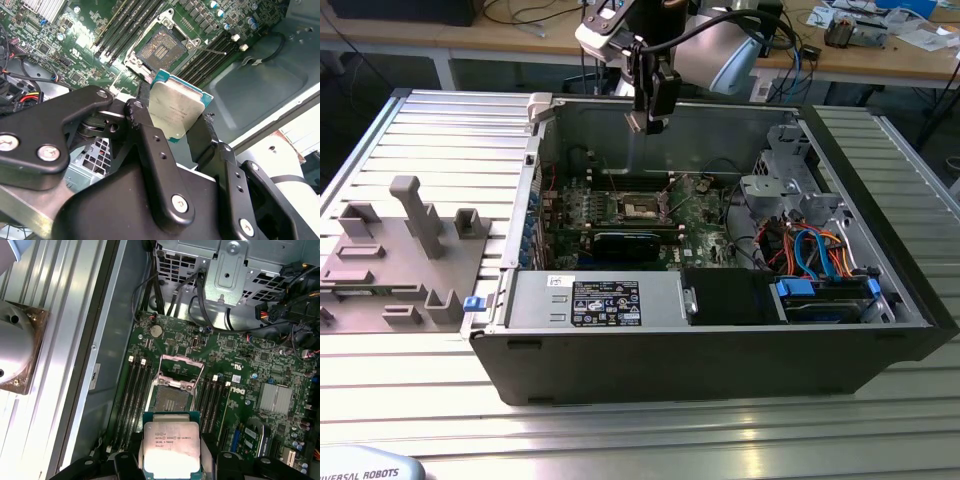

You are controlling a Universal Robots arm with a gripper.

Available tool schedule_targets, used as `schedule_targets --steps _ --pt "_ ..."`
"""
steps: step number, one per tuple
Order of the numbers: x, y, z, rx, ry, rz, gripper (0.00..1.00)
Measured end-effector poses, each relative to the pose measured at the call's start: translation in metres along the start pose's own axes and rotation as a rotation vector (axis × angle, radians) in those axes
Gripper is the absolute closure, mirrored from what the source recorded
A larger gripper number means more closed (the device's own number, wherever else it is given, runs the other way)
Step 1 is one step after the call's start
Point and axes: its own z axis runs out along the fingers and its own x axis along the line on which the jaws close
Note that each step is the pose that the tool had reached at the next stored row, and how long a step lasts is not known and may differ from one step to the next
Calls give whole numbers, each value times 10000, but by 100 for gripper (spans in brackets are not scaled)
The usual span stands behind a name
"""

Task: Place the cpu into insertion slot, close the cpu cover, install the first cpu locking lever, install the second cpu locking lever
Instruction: 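Place the cpu into insertion slot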

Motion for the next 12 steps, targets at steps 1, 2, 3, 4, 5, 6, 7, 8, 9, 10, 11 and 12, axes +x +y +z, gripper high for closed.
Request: schedule_targets --steps 1,2,3,4,5,6,7,8,9,10,11,12 --pt "0 0 0 -1 0 4 46" --pt "0 0 0 0 -1 7 46" --pt "0 0 0 -1 -1 13 46" --pt "0 0 0 -1 -1 15 46" --pt "0 0 0 -2 -2 35 46" --pt "0 0 0 -2 -3 57 46" --pt "0 0 0 -2 -3 60 46" --pt "0 0 0 -2 -3 63 46" --pt "0 0 0 -2 -4 68 46" --pt "0 0 0 -3 -4 70 46" --pt "0 0 0 -2 -4 75 46" --pt "0 0 0 -2 -4 80 46"
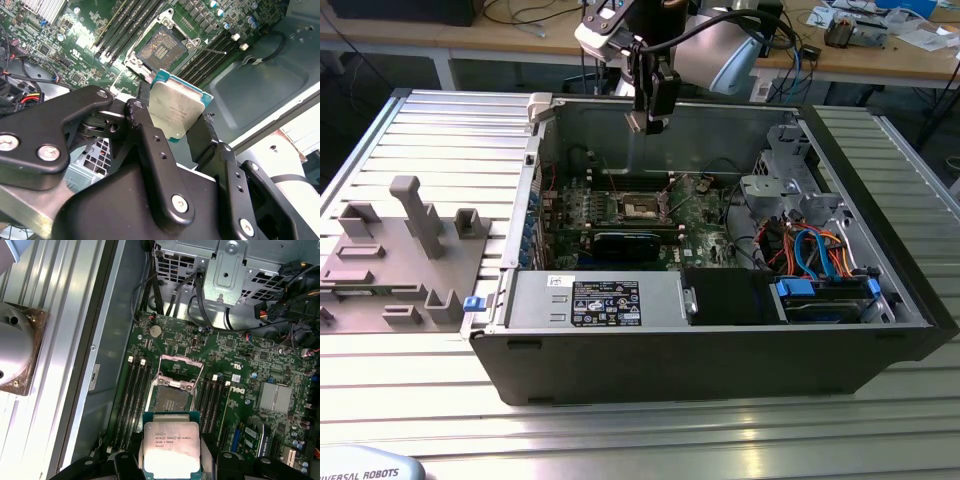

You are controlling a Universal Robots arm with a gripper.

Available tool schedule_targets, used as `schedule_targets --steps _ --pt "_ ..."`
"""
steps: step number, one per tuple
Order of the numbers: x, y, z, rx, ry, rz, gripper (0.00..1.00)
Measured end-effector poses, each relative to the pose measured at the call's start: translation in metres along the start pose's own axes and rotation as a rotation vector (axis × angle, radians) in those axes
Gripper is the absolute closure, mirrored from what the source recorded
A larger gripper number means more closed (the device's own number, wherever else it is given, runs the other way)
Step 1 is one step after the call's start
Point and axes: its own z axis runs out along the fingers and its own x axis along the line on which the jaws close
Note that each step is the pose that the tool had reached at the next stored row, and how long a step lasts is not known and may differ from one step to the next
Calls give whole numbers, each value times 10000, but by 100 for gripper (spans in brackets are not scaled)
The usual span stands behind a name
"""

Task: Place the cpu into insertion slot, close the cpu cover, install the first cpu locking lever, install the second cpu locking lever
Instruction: 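Place the cpu into insertion slot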

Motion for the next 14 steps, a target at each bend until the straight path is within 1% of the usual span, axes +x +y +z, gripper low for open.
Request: schedule_targets --steps 14 --pt "0 0 0 -2 -2 37 46"
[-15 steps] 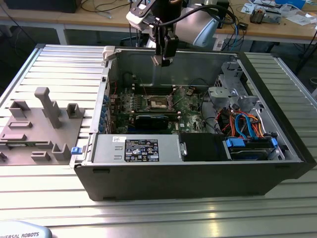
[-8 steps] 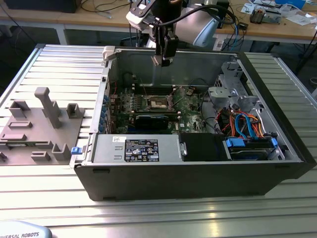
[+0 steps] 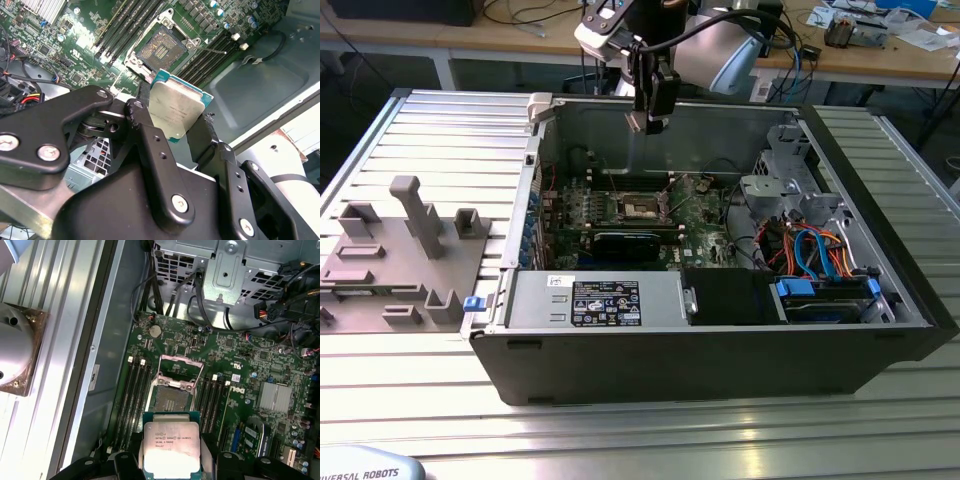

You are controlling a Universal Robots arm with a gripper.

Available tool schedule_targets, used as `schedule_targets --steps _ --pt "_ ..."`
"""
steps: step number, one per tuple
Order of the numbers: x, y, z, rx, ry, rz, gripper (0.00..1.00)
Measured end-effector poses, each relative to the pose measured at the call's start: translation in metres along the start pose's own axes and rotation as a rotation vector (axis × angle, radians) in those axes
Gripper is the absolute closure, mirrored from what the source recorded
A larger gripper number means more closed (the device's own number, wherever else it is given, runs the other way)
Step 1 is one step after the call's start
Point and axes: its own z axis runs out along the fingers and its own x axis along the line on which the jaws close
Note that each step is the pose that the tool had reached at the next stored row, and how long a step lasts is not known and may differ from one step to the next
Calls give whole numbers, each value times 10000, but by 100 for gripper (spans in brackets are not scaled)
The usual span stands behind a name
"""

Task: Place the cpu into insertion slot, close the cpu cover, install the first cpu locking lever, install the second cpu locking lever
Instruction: 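Place the cpu into insertion slot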

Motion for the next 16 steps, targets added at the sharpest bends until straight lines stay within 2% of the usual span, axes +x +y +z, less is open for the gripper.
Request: schedule_targets --steps 5,7,16 --pt "0 0 0 -3 -4 69 46" --pt "0 0 0 -11 -18 323 46" --pt "0 0 0 -12 -20 378 46"
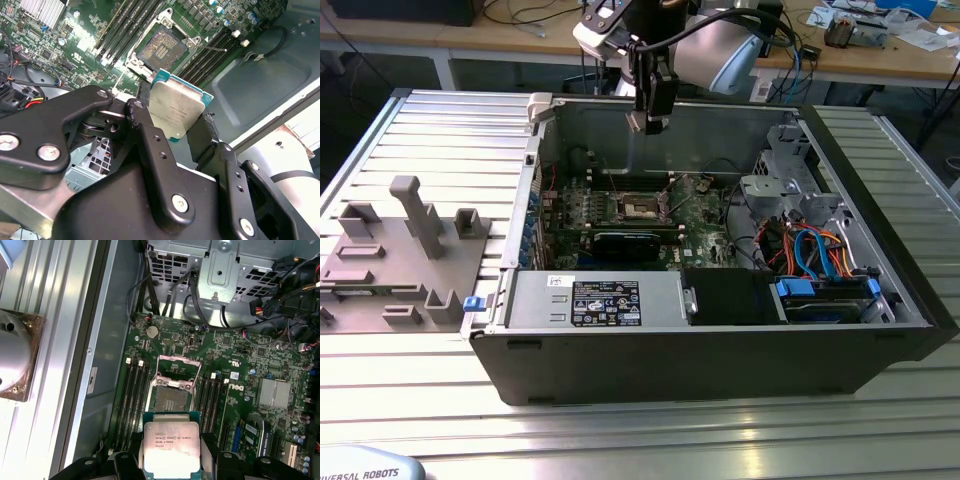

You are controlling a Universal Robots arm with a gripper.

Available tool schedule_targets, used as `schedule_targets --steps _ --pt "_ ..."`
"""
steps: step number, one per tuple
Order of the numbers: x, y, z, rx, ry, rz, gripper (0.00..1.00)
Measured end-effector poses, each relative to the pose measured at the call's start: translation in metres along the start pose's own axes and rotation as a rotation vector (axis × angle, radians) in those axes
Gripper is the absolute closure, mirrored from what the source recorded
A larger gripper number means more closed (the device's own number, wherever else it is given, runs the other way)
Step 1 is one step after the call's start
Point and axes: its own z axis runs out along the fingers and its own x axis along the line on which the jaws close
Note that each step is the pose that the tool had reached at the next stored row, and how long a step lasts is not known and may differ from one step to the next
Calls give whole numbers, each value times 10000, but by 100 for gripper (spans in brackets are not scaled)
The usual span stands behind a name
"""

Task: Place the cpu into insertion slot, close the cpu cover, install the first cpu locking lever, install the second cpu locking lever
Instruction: 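Place the cpu into insertion slot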

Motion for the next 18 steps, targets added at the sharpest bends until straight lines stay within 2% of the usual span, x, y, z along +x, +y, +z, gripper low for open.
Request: schedule_targets --steps 18 --pt "0 0 0 -3 -7 118 46"
